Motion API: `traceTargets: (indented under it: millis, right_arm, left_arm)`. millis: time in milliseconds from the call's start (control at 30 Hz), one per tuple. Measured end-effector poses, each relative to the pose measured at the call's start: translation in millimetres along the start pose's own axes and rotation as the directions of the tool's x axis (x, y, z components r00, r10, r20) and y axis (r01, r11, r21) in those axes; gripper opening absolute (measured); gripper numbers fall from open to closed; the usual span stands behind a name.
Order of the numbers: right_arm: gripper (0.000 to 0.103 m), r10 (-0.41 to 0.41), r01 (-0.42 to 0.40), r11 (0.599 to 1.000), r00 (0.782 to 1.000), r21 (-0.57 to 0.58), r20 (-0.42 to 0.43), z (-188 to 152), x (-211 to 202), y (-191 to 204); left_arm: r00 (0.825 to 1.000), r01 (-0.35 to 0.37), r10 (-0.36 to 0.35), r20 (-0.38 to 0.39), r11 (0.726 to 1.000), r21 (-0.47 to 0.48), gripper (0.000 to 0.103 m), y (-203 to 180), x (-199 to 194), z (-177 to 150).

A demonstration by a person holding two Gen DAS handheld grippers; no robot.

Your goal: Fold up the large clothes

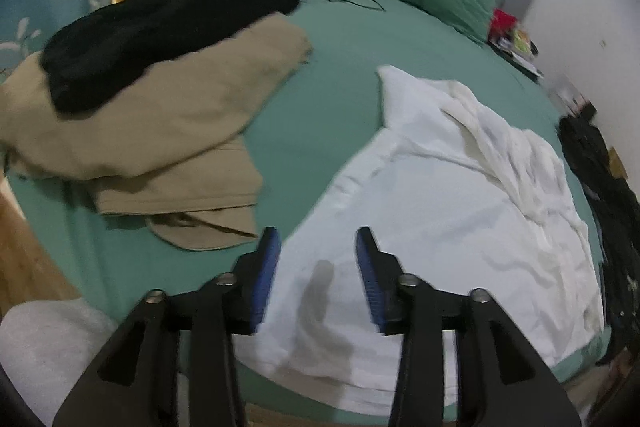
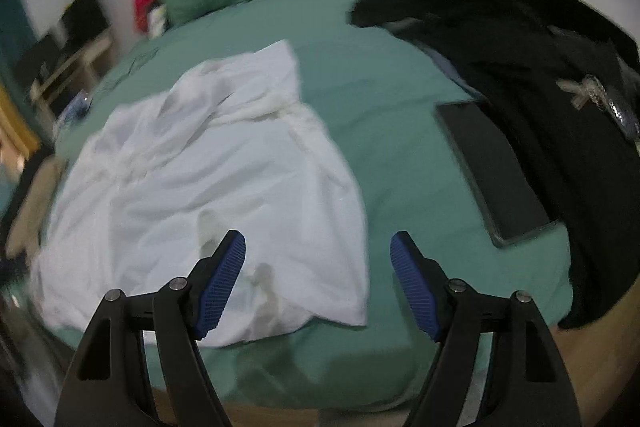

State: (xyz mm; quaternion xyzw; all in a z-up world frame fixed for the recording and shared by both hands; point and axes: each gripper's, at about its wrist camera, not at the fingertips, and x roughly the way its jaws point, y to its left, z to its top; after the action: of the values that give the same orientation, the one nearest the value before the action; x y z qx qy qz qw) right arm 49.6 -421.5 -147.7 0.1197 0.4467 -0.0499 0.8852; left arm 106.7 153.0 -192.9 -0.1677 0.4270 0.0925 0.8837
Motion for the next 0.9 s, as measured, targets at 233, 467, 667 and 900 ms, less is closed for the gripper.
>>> traceTargets:
  millis: [233, 467, 667, 900]
  right_arm:
    - [0.075, 0.004, 0.0, 0.997, 0.999, 0.083, -0.045, -0.7, 15.9, -15.6]
    - [0.075, -0.029, 0.036, 0.995, 0.997, 0.097, -0.073, -6.4, 33.5, -12.8]
    - [0.076, -0.018, 0.022, 0.994, 0.999, 0.107, -0.037, -23.6, 39.9, -12.1]
    - [0.022, 0.041, -0.039, 0.998, 0.997, 0.044, -0.059, -30.7, 36.7, 1.4]
  left_arm:
    - [0.992, -0.008, 0.005, -0.123, 1.0, -0.019, 0.057, 18.5, 22.2, -14.4]
    - [0.988, -0.006, 0.016, -0.151, 0.998, 0.068, 0.064, 11.7, 28.5, -30.0]
    - [0.983, -0.09, 0.114, -0.147, 0.983, 0.163, 0.065, -7.8, 30.5, -37.2]
    - [0.978, -0.107, 0.14, -0.155, 0.974, 0.201, 0.065, -17.8, 31.3, -39.4]
